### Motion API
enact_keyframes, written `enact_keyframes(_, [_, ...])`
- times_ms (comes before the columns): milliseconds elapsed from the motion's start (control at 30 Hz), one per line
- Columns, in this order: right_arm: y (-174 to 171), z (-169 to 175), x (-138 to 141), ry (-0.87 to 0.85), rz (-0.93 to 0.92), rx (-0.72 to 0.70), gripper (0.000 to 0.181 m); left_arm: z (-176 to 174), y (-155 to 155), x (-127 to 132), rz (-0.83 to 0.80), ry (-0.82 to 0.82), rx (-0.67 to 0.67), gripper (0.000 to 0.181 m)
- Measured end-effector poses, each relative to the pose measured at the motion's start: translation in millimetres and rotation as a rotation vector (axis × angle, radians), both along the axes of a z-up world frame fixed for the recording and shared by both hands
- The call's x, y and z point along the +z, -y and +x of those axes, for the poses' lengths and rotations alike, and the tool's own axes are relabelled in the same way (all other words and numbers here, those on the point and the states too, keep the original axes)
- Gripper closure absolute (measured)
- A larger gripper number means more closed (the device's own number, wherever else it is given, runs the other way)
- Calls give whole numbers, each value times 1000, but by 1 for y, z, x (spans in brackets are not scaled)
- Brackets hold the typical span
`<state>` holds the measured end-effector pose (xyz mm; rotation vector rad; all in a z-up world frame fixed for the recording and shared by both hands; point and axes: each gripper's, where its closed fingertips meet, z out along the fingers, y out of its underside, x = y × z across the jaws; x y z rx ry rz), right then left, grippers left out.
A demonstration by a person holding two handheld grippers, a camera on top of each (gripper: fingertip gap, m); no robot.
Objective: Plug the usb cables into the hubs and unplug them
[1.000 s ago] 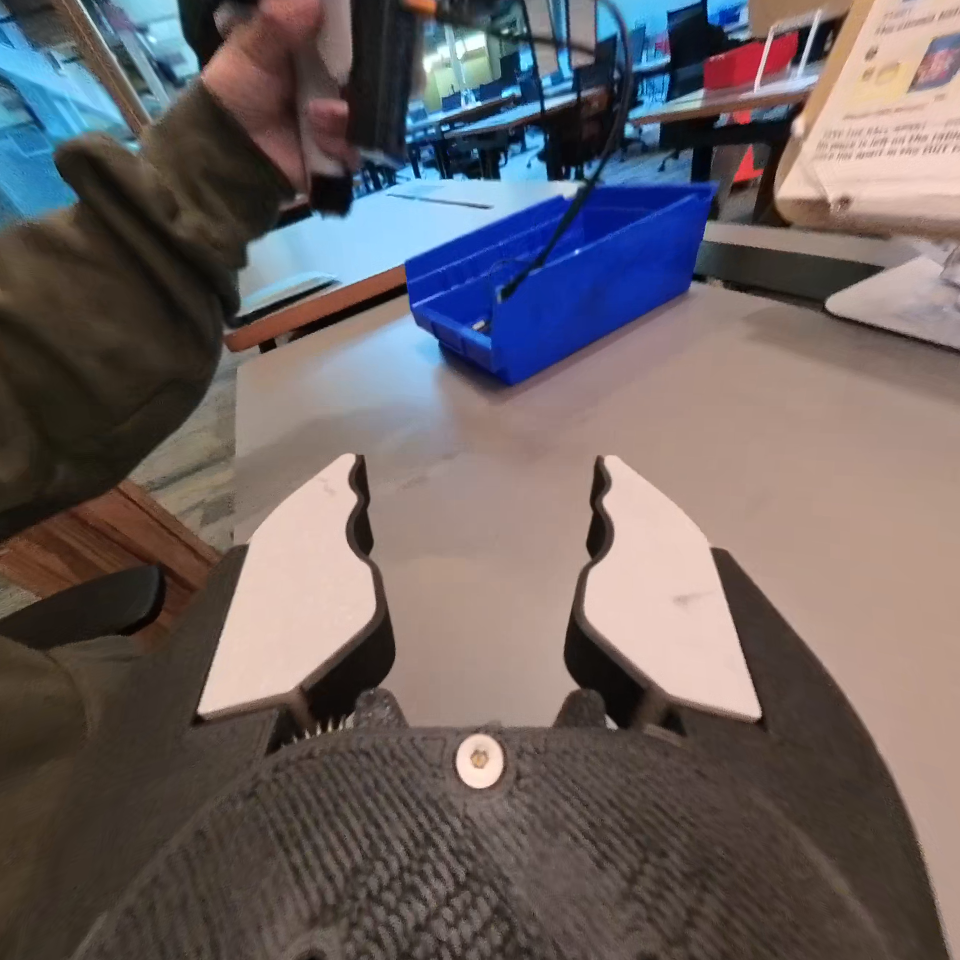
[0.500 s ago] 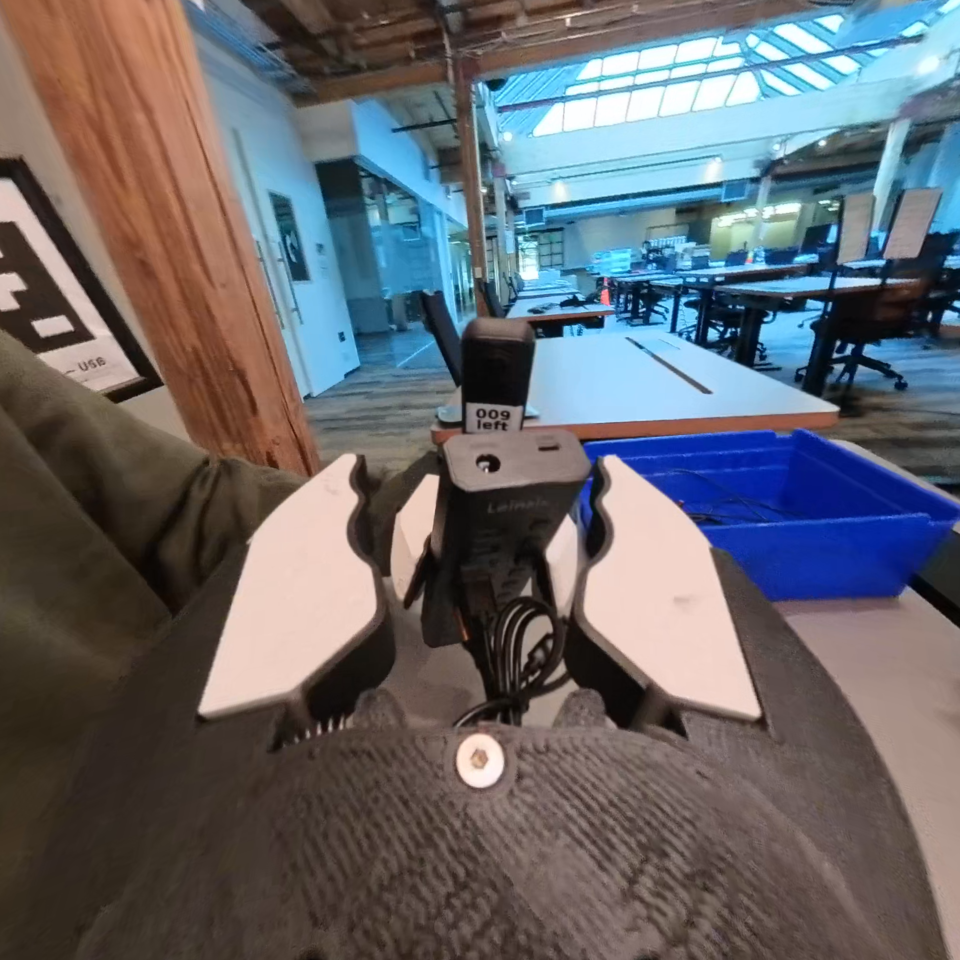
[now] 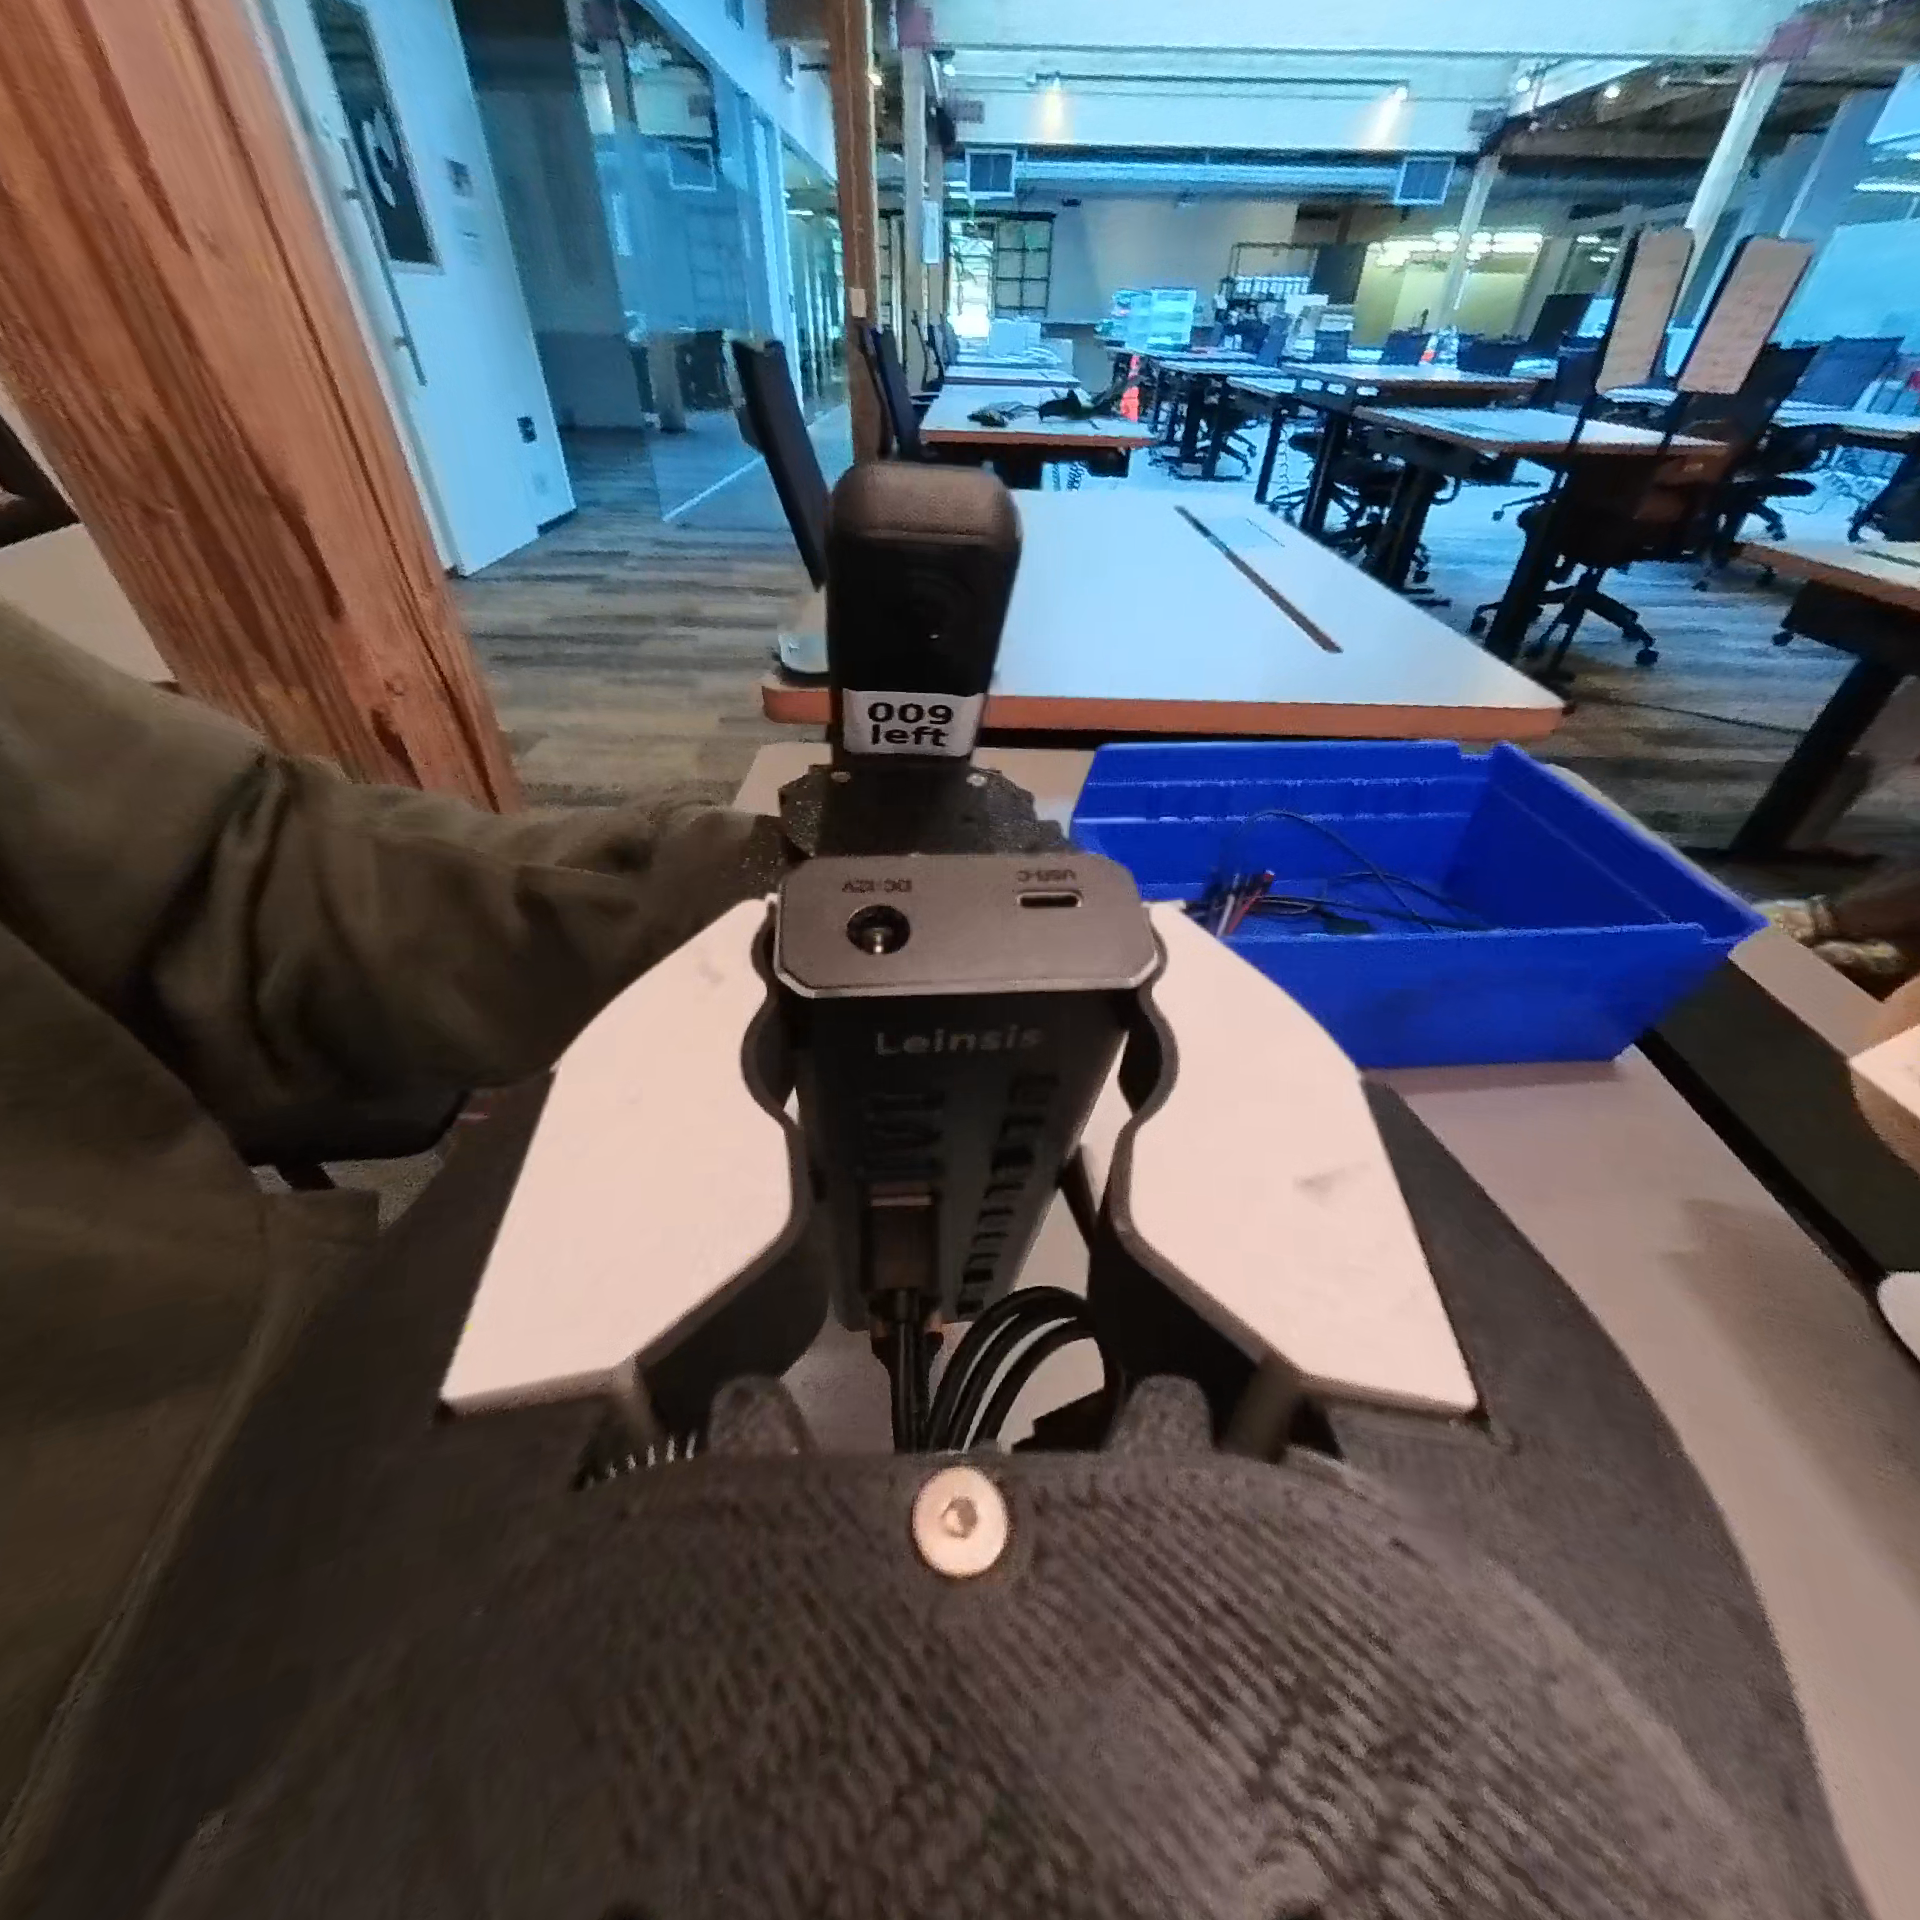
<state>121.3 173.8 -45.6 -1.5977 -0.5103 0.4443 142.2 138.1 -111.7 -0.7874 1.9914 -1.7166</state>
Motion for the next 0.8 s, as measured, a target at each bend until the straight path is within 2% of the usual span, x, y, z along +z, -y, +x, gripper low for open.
enact_keyframes(133, [-5,8,9,-13,-78,-34,119,4,-4,5,38,53,73,115])
enact_keyframes(400, [-13,4,-12,67,-242,-70,119,7,-2,-16,30,-22,72,121])
enact_keyframes(567, [-10,1,-17,56,-260,-28,119,4,3,-20,-26,-15,84,121])
enact_keyframes(667, [-4,-7,-19,33,-290,-3,121,-3,6,-21,-117,33,83,122])
enact_keyframes(800, [4,-6,-12,-69,-267,-50,116,-9,9,-30,-213,52,147,122])
